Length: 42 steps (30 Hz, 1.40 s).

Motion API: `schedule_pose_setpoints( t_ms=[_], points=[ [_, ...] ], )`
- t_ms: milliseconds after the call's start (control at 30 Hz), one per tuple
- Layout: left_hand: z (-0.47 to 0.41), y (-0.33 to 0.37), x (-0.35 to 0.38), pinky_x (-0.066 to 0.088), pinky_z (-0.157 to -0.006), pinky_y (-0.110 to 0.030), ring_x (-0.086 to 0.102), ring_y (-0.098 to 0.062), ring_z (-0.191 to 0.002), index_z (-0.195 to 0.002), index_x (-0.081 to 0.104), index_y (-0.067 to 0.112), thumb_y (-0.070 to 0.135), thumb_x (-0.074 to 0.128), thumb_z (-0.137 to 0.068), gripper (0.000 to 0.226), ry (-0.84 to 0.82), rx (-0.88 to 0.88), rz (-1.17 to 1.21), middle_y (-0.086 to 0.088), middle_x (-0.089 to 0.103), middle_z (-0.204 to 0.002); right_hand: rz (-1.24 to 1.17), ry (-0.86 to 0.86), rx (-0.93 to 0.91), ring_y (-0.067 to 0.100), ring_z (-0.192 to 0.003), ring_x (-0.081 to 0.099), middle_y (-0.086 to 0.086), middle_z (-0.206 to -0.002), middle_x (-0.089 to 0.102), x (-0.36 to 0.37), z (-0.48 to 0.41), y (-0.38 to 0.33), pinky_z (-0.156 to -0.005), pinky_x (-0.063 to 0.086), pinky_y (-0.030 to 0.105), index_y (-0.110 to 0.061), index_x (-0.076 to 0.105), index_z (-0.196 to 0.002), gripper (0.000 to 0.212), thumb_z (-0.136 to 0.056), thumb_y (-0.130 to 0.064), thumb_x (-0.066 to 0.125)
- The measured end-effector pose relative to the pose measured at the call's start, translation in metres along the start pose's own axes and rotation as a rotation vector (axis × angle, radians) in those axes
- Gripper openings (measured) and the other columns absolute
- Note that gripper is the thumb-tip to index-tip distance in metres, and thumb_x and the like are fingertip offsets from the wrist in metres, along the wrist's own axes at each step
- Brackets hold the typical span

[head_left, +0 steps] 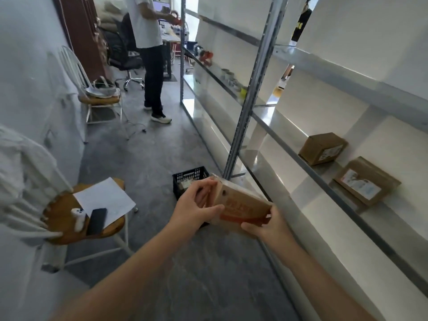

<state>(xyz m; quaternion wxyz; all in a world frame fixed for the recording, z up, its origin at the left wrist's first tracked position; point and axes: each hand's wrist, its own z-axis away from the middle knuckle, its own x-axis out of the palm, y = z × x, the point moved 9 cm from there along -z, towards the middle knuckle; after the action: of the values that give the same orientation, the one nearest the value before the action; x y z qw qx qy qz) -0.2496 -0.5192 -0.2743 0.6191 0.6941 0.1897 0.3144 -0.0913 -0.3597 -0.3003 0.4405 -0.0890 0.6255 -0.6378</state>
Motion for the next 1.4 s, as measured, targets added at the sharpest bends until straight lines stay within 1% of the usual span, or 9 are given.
schedule_pose_setpoints(
  t_ms=[200, 333, 633, 733, 833, 933, 1000, 1200, 1400],
  points=[
    [-0.035, 0.007, -0.03, 0.057, -0.089, -0.027, 0.062, -0.005, -0.116, -0.118, 0.063, 0.017, 0.021, 0.084, -0.071, 0.052, 0.19, -0.065, 0.028, 0.004, 0.066, -0.127, -0.015, 0.03, -0.137, 0.02, -0.118, 0.053, 0.006, -0.129, 0.045, 0.026, -0.061, -0.032, -0.099, 0.05, 0.043, -0.018, 0.033, -0.124, 0.086, -0.062, -0.011, 0.091],
    [-0.073, 0.019, -0.067, 0.054, -0.068, -0.012, 0.069, -0.004, -0.099, -0.107, 0.069, 0.012, 0.027, 0.077, -0.079, 0.033, 0.342, -0.069, -0.033, 0.003, 0.072, -0.114, -0.06, -0.054, -0.227, 0.007, -0.112, 0.056, -0.009, -0.121, 0.051, 0.054, -0.114, -0.058, -0.09, 0.05, 0.02, -0.028, 0.033, -0.117, 0.076, -0.067, -0.011, 0.088],
    [-0.185, 0.03, -0.082, 0.056, -0.078, -0.016, 0.066, -0.008, -0.11, -0.125, 0.063, 0.02, 0.017, 0.075, -0.082, 0.045, 0.357, -0.101, -0.121, 0.005, 0.071, -0.118, -0.258, -0.141, -0.255, -0.015, -0.091, 0.06, -0.018, -0.106, 0.063, 0.055, -0.24, -0.095, -0.07, 0.048, 0.004, -0.031, 0.043, -0.108, 0.056, -0.072, -0.037, 0.085],
    [-0.211, 0.028, -0.091, 0.055, -0.076, -0.014, 0.068, -0.007, -0.106, -0.123, 0.067, 0.024, 0.019, 0.073, -0.085, 0.039, 0.383, -0.105, -0.139, 0.007, 0.073, -0.114, -0.337, -0.17, -0.216, -0.011, -0.087, 0.063, -0.014, -0.103, 0.066, 0.062, -0.273, -0.103, -0.067, 0.049, 0.008, -0.032, 0.048, -0.104, 0.048, -0.074, -0.061, 0.071],
    [-0.232, 0.021, -0.106, 0.054, -0.08, -0.015, 0.066, -0.007, -0.11, -0.127, 0.065, 0.026, 0.02, 0.071, -0.087, 0.041, 0.423, -0.147, -0.109, 0.009, 0.071, -0.117, -0.361, -0.218, -0.16, -0.009, -0.089, 0.062, -0.006, -0.115, 0.064, 0.079, -0.302, -0.102, -0.068, 0.051, 0.011, -0.033, 0.05, -0.113, 0.035, -0.088, -0.056, 0.06],
    [-0.261, 0.018, -0.119, 0.053, -0.088, -0.019, 0.064, -0.005, -0.112, -0.131, 0.062, 0.029, 0.024, 0.071, -0.087, 0.045, 0.384, -0.184, -0.093, 0.009, 0.069, -0.123, -0.345, -0.265, -0.112, 0.007, -0.121, 0.053, -0.009, -0.138, 0.05, 0.096, -0.334, -0.104, -0.102, 0.049, 0.037, -0.039, 0.034, -0.145, 0.057, -0.094, -0.045, 0.058],
    [-0.281, 0.016, -0.129, 0.049, -0.101, -0.03, 0.063, -0.008, -0.116, -0.134, 0.059, 0.028, 0.024, 0.07, -0.089, 0.046, 0.355, -0.192, -0.09, 0.008, 0.067, -0.127, -0.3, -0.27, -0.086, 0.015, -0.13, 0.048, -0.007, -0.145, 0.046, 0.106, -0.355, -0.11, -0.11, 0.041, 0.044, -0.038, 0.026, -0.152, 0.065, -0.095, -0.044, 0.058],
    [-0.356, 0.004, -0.18, 0.047, -0.106, -0.035, 0.063, -0.013, -0.116, -0.13, 0.061, 0.025, 0.013, 0.064, -0.093, 0.039, 0.378, -0.237, -0.024, 0.002, 0.065, -0.129, -0.16, -0.147, -0.117, 0.008, -0.114, 0.054, -0.009, -0.132, 0.054, 0.126, -0.411, -0.14, -0.092, 0.049, 0.027, -0.034, 0.042, -0.144, 0.053, -0.094, -0.041, 0.059],
    [-0.435, 0.006, -0.216, 0.049, -0.101, -0.025, 0.062, -0.008, -0.114, -0.129, 0.064, 0.021, 0.013, 0.065, -0.093, 0.037, 0.288, -0.242, -0.073, 0.002, 0.065, -0.129, -0.177, -0.032, -0.017, 0.019, -0.114, 0.058, -0.001, -0.128, 0.058, 0.139, -0.468, -0.158, -0.09, 0.056, 0.047, -0.024, 0.054, -0.125, 0.032, -0.094, -0.024, 0.063]
  ],
)
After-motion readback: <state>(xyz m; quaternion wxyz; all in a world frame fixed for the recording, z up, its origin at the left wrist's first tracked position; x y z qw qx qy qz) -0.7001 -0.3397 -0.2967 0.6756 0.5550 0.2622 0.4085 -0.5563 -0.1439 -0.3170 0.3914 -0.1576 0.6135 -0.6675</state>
